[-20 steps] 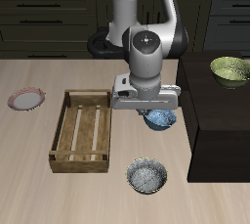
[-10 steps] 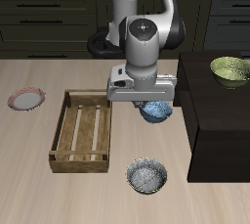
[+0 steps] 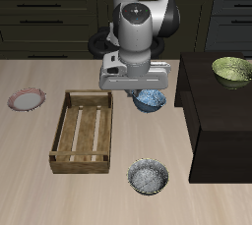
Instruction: Place the blue bowl and the green bowl in the wooden tray
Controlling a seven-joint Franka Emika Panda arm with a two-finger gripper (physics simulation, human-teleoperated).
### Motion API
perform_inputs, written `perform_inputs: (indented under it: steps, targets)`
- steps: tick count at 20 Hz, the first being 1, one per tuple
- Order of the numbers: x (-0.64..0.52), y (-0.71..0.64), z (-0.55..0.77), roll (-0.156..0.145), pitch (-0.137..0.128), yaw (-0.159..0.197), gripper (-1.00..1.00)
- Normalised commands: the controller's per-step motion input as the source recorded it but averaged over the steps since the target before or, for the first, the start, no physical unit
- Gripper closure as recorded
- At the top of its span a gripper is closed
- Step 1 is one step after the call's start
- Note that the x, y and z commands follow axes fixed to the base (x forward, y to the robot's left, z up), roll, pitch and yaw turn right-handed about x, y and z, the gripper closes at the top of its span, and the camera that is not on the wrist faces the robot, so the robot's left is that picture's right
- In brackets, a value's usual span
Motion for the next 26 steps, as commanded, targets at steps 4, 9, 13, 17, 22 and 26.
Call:
perform_inputs:
  steps: [4,9,13,17,22,26]
  targets:
    - [0.00,-0.28,0.25,-0.021,-0.023,0.004,1.00]
    - [-0.02,-0.35,0.29,-0.026,-0.042,0.014,1.00]
    - [0.06,-0.34,0.23,-0.046,-0.020,0.020,1.00]
    - [0.06,-0.50,0.26,-0.045,-0.034,-0.021,1.00]
    - [0.04,-0.28,0.12,-0.012,-0.002,-0.030,1.00]
    - [0.01,-0.19,0.15,0.035,-0.026,-0.020,1.00]
